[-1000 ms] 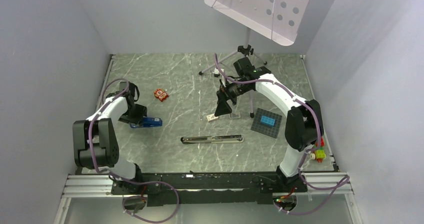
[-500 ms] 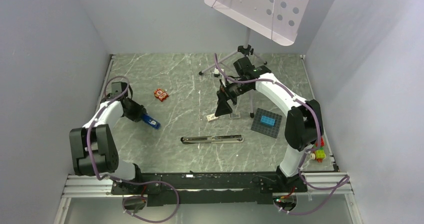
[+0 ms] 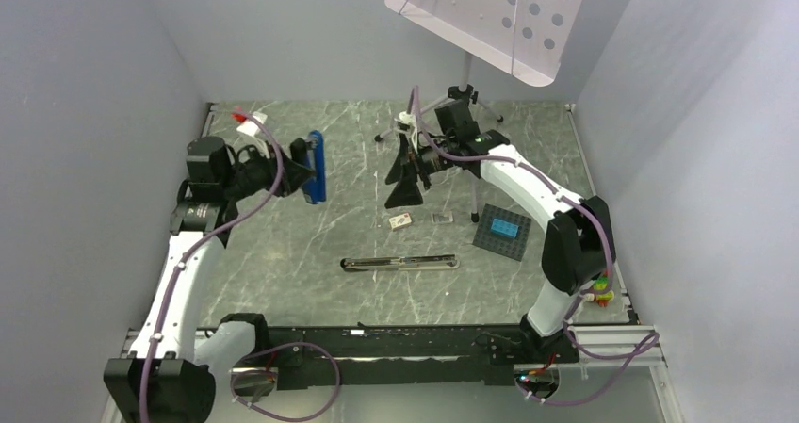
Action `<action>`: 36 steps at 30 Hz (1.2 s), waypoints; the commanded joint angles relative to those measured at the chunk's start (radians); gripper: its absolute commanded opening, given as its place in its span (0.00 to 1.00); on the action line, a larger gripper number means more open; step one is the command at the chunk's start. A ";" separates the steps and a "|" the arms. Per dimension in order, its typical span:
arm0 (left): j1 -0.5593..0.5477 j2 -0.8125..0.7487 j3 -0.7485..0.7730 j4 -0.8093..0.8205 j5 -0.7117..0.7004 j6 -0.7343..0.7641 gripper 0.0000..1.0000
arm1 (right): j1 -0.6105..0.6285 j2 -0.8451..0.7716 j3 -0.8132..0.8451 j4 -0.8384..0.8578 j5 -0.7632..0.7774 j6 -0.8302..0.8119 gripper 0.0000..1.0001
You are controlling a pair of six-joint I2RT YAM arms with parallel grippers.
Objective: Load the staples into the stapler
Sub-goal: Open the stapler at the center of the board.
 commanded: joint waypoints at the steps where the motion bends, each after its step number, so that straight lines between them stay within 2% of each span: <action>1: -0.096 -0.023 0.029 0.141 0.224 0.109 0.00 | 0.008 -0.060 -0.101 0.699 -0.260 0.579 1.00; 3: -0.118 -0.020 0.048 0.137 0.263 0.107 0.00 | 0.022 -0.060 -0.136 0.944 -0.269 0.795 1.00; 5: -0.136 -0.026 0.055 0.138 0.297 0.109 0.00 | 0.028 -0.066 -0.198 1.333 -0.255 1.054 1.00; 7: -0.154 -0.039 0.055 0.143 0.308 0.111 0.00 | 0.033 -0.031 -0.191 1.602 -0.240 1.280 1.00; 14: -0.187 -0.058 0.060 0.144 0.357 0.123 0.00 | 0.084 0.168 0.021 2.080 -0.292 1.774 1.00; 16: -0.187 -0.059 0.064 0.140 0.359 0.129 0.00 | 0.107 0.185 0.037 2.174 -0.331 1.842 1.00; 24: -0.187 -0.071 0.059 0.174 0.360 0.105 0.00 | 0.144 0.153 -0.002 2.044 -0.354 1.741 1.00; 27: -0.187 -0.072 0.055 0.186 0.352 0.093 0.00 | 0.147 0.131 -0.009 1.868 -0.349 1.607 0.99; 29: -0.187 -0.080 0.053 0.197 0.343 0.083 0.00 | 0.147 0.091 -0.019 1.647 -0.328 1.430 0.98; 30: -0.188 -0.084 0.051 0.203 0.340 0.079 0.00 | 0.146 0.065 -0.017 1.465 -0.306 1.290 0.99; 33: -0.187 -0.093 0.053 0.203 0.333 0.074 0.00 | 0.159 0.012 0.101 0.748 -0.192 0.709 0.99; 34: -0.187 -0.094 0.051 0.200 0.333 0.075 0.00 | 0.166 0.014 0.141 0.634 -0.178 0.593 0.99; 35: -0.187 -0.094 0.050 0.201 0.333 0.074 0.00 | 0.168 0.014 0.147 0.636 -0.190 0.591 0.96; 36: -0.187 -0.093 0.048 0.204 0.336 0.071 0.00 | 0.168 0.008 0.113 0.746 -0.211 0.665 0.91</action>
